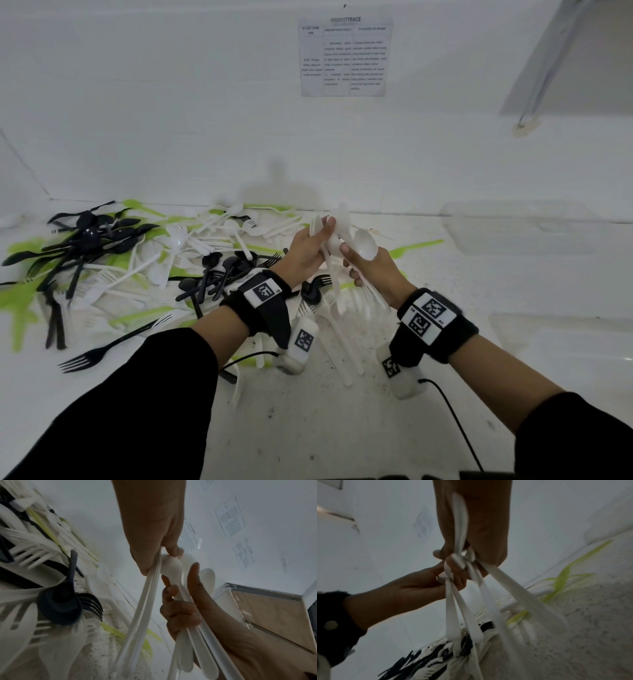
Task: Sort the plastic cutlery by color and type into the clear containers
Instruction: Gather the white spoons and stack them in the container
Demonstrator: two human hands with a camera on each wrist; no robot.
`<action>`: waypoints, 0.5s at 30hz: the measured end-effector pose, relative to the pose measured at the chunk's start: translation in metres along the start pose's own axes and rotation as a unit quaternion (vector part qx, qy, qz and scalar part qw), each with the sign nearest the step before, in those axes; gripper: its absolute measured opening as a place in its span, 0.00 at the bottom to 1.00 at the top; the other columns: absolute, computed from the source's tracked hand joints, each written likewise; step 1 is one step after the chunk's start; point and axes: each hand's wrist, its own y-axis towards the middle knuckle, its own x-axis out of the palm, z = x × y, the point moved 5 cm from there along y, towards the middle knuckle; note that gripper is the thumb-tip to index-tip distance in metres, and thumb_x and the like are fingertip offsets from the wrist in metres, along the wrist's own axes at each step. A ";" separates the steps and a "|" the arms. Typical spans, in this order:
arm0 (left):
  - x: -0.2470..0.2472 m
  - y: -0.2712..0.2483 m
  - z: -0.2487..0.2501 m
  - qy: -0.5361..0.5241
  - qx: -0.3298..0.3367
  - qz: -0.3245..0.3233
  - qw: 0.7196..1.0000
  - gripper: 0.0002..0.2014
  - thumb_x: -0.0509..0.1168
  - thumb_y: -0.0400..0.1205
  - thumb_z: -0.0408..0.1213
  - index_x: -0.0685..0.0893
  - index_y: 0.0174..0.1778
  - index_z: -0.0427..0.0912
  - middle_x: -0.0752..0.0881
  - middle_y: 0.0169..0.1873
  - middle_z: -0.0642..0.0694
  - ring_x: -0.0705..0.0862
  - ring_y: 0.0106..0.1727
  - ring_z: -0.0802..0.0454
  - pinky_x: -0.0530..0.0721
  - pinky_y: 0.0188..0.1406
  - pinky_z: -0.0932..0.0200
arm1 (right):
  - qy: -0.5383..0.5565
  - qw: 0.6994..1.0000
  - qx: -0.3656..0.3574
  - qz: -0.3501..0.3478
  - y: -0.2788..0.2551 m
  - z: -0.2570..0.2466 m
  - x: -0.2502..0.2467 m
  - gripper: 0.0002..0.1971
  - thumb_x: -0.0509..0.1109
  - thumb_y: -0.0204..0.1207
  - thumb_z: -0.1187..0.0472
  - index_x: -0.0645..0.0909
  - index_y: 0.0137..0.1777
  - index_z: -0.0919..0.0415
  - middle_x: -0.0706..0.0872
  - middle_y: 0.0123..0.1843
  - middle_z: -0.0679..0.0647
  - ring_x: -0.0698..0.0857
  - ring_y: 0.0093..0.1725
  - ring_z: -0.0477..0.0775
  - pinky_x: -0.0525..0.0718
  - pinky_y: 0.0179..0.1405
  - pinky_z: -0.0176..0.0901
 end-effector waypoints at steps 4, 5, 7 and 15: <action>0.003 0.001 -0.003 -0.007 -0.006 0.012 1.000 0.11 0.59 0.85 0.38 0.80 0.44 0.33 0.83 0.34 0.40 0.86 0.28 0.53 0.85 0.29 0.60 | -0.023 0.999 -0.011 0.028 0.004 0.004 -0.001 0.07 0.75 0.72 0.63 0.79 0.46 0.58 0.75 0.29 0.49 0.70 0.20 0.43 0.66 0.16 0.32; 0.004 0.002 -0.006 -0.008 -0.013 0.004 1.000 0.12 0.60 0.84 0.41 0.80 0.44 0.34 0.83 0.33 0.41 0.85 0.28 0.52 0.85 0.29 0.59 | -0.026 0.998 -0.031 0.043 0.005 0.003 -0.001 0.08 0.76 0.72 0.62 0.79 0.47 0.59 0.75 0.29 0.50 0.70 0.20 0.44 0.67 0.16 0.33; 0.008 0.002 -0.011 -0.005 -0.036 -0.006 0.999 0.16 0.60 0.83 0.46 0.79 0.41 0.35 0.84 0.28 0.43 0.84 0.26 0.50 0.84 0.28 0.56 | -0.027 0.995 -0.064 0.068 0.005 0.001 -0.001 0.11 0.76 0.72 0.60 0.80 0.50 0.62 0.77 0.29 0.52 0.71 0.21 0.46 0.69 0.17 0.35; 0.001 0.000 -0.016 -0.027 -0.026 0.126 0.991 0.11 0.57 0.86 0.34 0.77 0.39 0.36 0.85 0.24 0.46 0.84 0.24 0.53 0.81 0.23 0.61 | -0.011 0.995 -0.054 0.086 0.006 0.001 -0.001 0.02 0.72 0.76 0.62 0.82 0.43 0.59 0.84 0.32 0.55 0.80 0.25 0.47 0.77 0.23 0.35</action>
